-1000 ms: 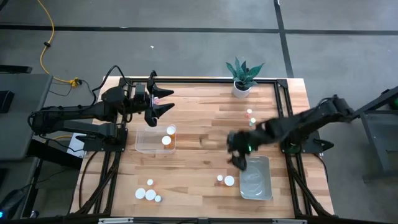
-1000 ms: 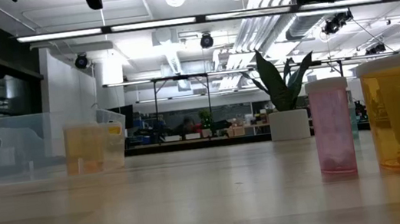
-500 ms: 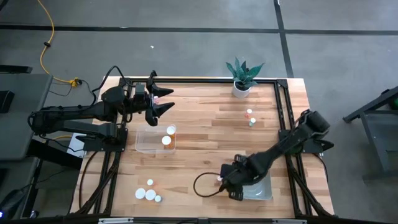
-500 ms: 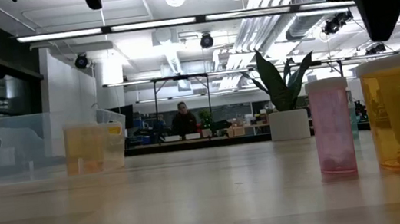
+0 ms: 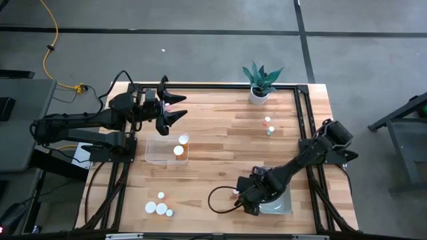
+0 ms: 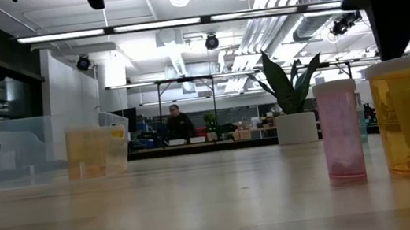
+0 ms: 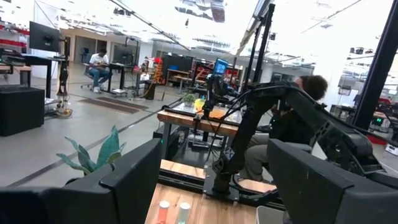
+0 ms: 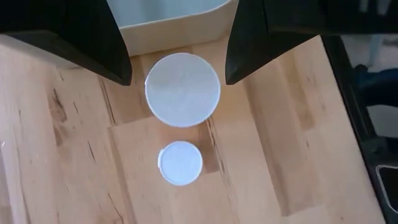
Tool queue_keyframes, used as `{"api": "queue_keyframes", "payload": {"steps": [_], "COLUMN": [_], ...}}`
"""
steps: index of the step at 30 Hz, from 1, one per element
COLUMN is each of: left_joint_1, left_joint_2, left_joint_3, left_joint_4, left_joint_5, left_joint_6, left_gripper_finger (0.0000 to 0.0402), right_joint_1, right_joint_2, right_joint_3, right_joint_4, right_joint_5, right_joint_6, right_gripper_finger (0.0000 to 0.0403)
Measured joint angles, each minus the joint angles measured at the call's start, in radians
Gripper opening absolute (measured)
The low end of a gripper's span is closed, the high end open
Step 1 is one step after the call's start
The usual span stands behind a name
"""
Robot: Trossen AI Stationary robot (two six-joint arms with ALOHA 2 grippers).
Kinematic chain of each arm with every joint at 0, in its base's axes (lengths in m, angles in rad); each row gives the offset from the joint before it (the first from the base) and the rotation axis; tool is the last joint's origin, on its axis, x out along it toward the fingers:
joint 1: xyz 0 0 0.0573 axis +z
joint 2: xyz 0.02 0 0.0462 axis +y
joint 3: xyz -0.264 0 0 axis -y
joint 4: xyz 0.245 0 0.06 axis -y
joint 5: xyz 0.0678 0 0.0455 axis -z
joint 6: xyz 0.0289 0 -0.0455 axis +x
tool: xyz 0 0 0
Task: Pick and place medicine bottles into bin by pill shape (circle, oval)
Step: Put the large orange pill bottle into the transparent bin
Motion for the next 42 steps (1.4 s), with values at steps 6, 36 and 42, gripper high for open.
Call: {"api": "queue_keyframes", "payload": {"steps": [6,36,42], "left_joint_1": [0.0,0.0,0.0], "left_joint_2": [0.0,0.0,0.0], "left_joint_3": [0.0,0.0,0.0], "left_joint_4": [0.0,0.0,0.0], "left_joint_5": [0.001,0.003,0.003], "left_joint_6": [0.0,0.0,-0.007], "left_gripper_finger": [0.028,0.028,0.028], "right_joint_1": [-0.001,0.006,0.006], "right_joint_2": [0.0,0.001,0.038], "right_joint_3": [0.0,0.0,0.0], "right_joint_4": [-0.006,0.019,0.022], "right_joint_5": [-0.032,-0.013,-0.015], "right_joint_6": [0.073,-0.053,-0.119], "right_gripper_finger": [0.0252,0.0312,0.0312]}}
